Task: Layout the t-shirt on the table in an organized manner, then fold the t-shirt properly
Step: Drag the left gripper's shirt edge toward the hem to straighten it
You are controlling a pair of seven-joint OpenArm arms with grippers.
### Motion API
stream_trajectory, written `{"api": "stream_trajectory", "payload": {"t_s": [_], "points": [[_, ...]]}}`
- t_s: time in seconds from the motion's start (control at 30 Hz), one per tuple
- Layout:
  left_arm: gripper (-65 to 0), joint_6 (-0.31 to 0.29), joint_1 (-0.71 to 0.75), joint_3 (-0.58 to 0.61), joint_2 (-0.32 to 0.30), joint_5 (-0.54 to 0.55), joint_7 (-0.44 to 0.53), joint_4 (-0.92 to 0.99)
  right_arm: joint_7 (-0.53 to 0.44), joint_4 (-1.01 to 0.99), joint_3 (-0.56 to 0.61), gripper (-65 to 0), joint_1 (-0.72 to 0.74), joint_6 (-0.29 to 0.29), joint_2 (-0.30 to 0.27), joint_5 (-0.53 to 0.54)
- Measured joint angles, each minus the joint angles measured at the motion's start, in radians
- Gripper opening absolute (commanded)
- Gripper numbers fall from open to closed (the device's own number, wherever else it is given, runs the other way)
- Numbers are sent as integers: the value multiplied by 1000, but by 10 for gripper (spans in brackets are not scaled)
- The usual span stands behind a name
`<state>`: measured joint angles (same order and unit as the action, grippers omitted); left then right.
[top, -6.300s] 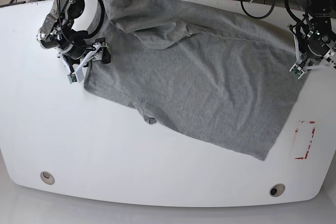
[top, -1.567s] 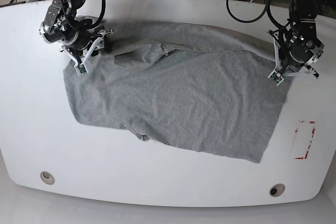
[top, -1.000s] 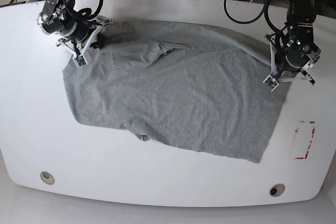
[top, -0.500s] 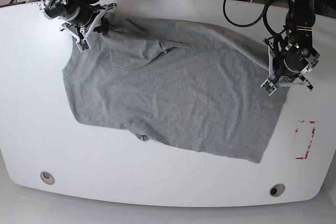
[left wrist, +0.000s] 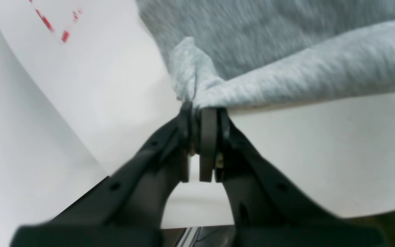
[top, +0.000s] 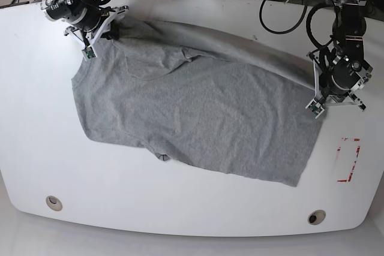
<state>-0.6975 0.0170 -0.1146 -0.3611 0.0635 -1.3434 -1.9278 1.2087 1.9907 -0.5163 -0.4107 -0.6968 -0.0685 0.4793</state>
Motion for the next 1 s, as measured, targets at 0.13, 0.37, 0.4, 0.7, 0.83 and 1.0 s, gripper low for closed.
{"api": "stream_trajectory", "payload": {"t_s": [0.13,0.37,0.4,0.7,0.83,1.0], "points": [[-635,0,-35,-2,1,-4,-3,0,-2,0,-35,-629,3,-3,8,16],[-635,0,-75,33,24,-7,-2,0,0,0,-85,-629,48,0,-3,-3],[-633,0,-77,40,26,-4,-1,0,-1,0,-85,-629,50,0,-3,-2],[-633,0,-103,87,26,-7,-2,86,-2,0,-80,-629,86,-1,-15,-1],[-633,-1,-146,88,27,-6,0,167,-3,0,-80,-629,85,0,-15,-1],[-633,0,-175,83,22,-7,5,243,-3,-1,-80,-629,86,0,-15,-1]]}}
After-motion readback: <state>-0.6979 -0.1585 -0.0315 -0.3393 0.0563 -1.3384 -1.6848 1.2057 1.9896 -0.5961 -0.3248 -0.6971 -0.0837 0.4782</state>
